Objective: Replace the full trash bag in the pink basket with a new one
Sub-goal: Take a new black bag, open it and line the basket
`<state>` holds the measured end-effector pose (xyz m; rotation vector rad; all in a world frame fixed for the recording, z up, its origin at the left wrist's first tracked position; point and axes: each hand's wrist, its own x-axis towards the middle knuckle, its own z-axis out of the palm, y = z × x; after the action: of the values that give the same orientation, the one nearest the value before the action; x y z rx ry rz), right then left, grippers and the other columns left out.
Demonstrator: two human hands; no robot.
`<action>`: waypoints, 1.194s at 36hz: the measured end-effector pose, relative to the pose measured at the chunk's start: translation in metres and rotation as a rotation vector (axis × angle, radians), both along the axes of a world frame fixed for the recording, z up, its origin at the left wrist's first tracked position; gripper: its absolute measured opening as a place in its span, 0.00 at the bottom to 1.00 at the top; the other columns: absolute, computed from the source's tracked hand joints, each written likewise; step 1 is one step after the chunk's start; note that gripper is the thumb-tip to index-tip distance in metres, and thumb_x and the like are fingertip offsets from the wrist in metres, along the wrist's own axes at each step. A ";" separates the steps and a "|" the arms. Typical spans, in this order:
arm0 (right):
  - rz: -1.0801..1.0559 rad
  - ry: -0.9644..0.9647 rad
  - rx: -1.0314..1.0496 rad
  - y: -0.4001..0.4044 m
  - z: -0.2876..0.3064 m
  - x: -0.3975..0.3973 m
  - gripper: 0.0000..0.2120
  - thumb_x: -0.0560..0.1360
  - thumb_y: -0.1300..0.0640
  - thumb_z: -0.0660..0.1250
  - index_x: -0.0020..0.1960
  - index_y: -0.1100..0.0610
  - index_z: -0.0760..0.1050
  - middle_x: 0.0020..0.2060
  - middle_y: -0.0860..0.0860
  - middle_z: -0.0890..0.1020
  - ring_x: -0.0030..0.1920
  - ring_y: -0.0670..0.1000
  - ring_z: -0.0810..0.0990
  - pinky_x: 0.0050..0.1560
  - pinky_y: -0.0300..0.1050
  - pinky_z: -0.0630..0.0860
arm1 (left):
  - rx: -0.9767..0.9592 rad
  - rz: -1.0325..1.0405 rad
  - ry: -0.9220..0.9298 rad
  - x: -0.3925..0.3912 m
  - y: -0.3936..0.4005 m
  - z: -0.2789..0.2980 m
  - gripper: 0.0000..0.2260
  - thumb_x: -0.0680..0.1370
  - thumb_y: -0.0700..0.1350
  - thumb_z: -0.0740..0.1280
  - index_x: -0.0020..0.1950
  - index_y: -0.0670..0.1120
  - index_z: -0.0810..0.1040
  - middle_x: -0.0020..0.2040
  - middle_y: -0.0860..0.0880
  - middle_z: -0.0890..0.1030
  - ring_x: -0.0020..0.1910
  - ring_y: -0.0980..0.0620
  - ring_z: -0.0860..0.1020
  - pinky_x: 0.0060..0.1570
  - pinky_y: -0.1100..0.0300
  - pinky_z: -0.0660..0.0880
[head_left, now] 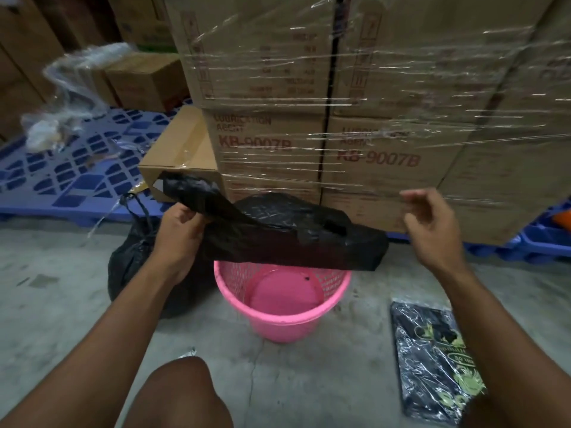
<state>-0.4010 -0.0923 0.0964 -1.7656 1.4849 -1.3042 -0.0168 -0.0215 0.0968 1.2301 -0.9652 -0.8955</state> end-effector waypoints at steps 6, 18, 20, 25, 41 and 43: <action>0.407 0.226 -0.040 0.012 0.046 0.065 0.19 0.71 0.60 0.61 0.59 0.54 0.81 0.54 0.47 0.85 0.56 0.42 0.82 0.57 0.35 0.75 | -0.040 -0.031 0.077 0.005 -0.002 0.007 0.13 0.79 0.35 0.67 0.43 0.50 0.88 0.42 0.51 0.88 0.43 0.53 0.85 0.44 0.60 0.81; 0.796 0.362 0.515 -0.017 0.030 0.134 0.08 0.74 0.66 0.72 0.51 0.58 0.85 0.35 0.48 0.84 0.36 0.41 0.81 0.44 0.32 0.75 | -0.018 -0.029 -0.122 0.014 0.014 0.035 0.18 0.80 0.25 0.56 0.49 0.47 0.76 0.31 0.68 0.82 0.36 0.71 0.81 0.45 0.68 0.74; 0.819 0.342 0.531 -0.014 0.036 0.135 0.07 0.71 0.66 0.76 0.43 0.55 0.84 0.34 0.50 0.84 0.32 0.40 0.79 0.39 0.31 0.73 | -0.001 -0.009 -0.179 0.018 0.019 0.042 0.18 0.80 0.24 0.57 0.46 0.47 0.73 0.30 0.69 0.81 0.35 0.72 0.80 0.42 0.71 0.74; 0.800 0.109 0.568 -0.011 0.049 0.136 0.10 0.66 0.67 0.80 0.36 0.55 0.82 0.33 0.52 0.83 0.32 0.44 0.77 0.35 0.35 0.72 | -0.031 -0.058 -0.271 0.054 0.030 0.040 0.12 0.80 0.35 0.64 0.42 0.50 0.80 0.47 0.48 0.83 0.50 0.48 0.82 0.52 0.50 0.79; 0.414 0.101 0.081 0.000 0.125 0.173 0.08 0.77 0.59 0.70 0.43 0.53 0.72 0.28 0.50 0.82 0.23 0.49 0.81 0.26 0.41 0.74 | 0.039 0.213 0.005 0.060 0.044 0.102 0.33 0.77 0.70 0.55 0.64 0.45 0.80 0.63 0.42 0.82 0.60 0.44 0.81 0.59 0.45 0.75; 0.374 0.172 0.010 0.005 0.134 0.178 0.07 0.77 0.59 0.69 0.44 0.53 0.72 0.29 0.51 0.83 0.24 0.47 0.83 0.28 0.42 0.77 | -0.002 0.264 -0.124 0.053 0.049 0.124 0.33 0.75 0.74 0.54 0.63 0.52 0.80 0.66 0.43 0.78 0.62 0.45 0.79 0.63 0.42 0.74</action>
<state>-0.2235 -0.0877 0.2306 -2.0696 1.1646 -0.9746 0.0365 0.0273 0.2206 1.3868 -0.8753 -0.6162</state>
